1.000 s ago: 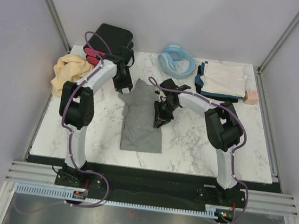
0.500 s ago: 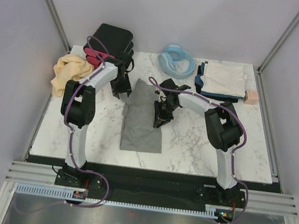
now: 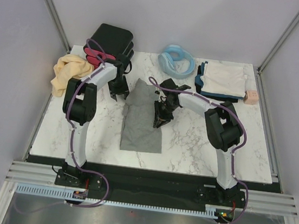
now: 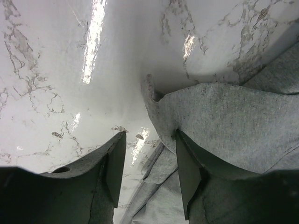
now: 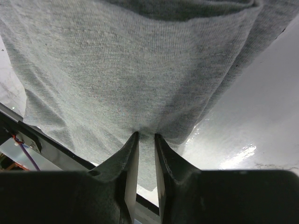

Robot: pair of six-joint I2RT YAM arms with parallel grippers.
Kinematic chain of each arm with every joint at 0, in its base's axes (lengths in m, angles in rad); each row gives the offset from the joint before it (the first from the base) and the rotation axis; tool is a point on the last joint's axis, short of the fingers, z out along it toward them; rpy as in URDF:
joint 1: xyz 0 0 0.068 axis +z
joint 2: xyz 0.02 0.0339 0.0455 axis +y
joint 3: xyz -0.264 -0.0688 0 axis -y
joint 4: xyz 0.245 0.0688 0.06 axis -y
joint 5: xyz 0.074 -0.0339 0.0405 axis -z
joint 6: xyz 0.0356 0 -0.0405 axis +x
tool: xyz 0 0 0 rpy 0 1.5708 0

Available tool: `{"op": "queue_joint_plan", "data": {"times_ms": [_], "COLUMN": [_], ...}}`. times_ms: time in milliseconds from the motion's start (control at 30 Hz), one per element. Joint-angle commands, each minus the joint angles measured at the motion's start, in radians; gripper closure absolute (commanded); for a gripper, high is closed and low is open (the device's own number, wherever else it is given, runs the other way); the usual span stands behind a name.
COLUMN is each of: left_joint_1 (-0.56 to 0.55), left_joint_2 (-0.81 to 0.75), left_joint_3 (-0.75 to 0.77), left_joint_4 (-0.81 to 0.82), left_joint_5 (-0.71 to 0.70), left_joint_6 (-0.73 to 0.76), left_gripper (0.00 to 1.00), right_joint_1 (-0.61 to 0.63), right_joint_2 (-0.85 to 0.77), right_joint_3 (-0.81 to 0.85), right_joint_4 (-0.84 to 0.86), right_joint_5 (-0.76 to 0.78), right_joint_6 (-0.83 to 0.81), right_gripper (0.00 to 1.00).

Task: Fold and stack the t-shirts

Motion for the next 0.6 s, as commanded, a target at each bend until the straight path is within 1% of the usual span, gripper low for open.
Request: {"op": "queue_joint_plan", "data": {"times_ms": [0, 100, 200, 233, 300, 333, 400, 433, 500, 567], "left_joint_1": [0.003, 0.004, 0.003, 0.003, 0.003, 0.003, 0.003, 0.003, 0.003, 0.004], "left_joint_2": [0.037, 0.053, 0.063, 0.065, 0.06, 0.056, 0.05, 0.042, 0.042, 0.04], "left_joint_3": [0.053, 0.062, 0.072, 0.072, 0.073, 0.072, 0.076, 0.079, 0.095, 0.114], "left_joint_4": [0.005, 0.008, 0.009, 0.009, 0.015, 0.023, 0.032, 0.038, 0.045, 0.043], "left_joint_5": [-0.015, -0.013, -0.013, -0.013, -0.015, -0.013, -0.012, -0.012, -0.007, -0.001], "left_joint_6": [0.031, 0.035, 0.038, 0.039, 0.041, 0.048, 0.054, 0.062, 0.07, 0.076], "left_gripper": [0.46, 0.47, 0.51, 0.56, 0.63, 0.71, 0.8, 0.88, 0.96, 0.98], "right_joint_1": [-0.002, -0.003, -0.005, -0.005, -0.006, -0.006, -0.006, -0.006, -0.006, -0.006], "right_joint_2": [-0.005, -0.005, -0.005, -0.005, -0.004, -0.002, 0.0, 0.001, 0.007, 0.009], "right_joint_3": [0.004, 0.003, 0.001, 0.004, 0.006, 0.004, 0.004, 0.004, 0.003, 0.003], "right_joint_4": [0.01, 0.007, 0.007, 0.004, 0.003, 0.003, 0.001, 0.003, 0.004, 0.003], "right_joint_5": [-0.007, -0.007, -0.005, -0.005, -0.005, -0.005, -0.007, -0.007, -0.009, -0.01], "right_joint_6": [-0.001, -0.001, -0.002, -0.002, -0.005, -0.005, -0.005, -0.004, -0.005, -0.005], "right_gripper": [0.73, 0.73, 0.73, 0.73, 0.73, 0.73, 0.73, 0.73, 0.73, 0.73]}}
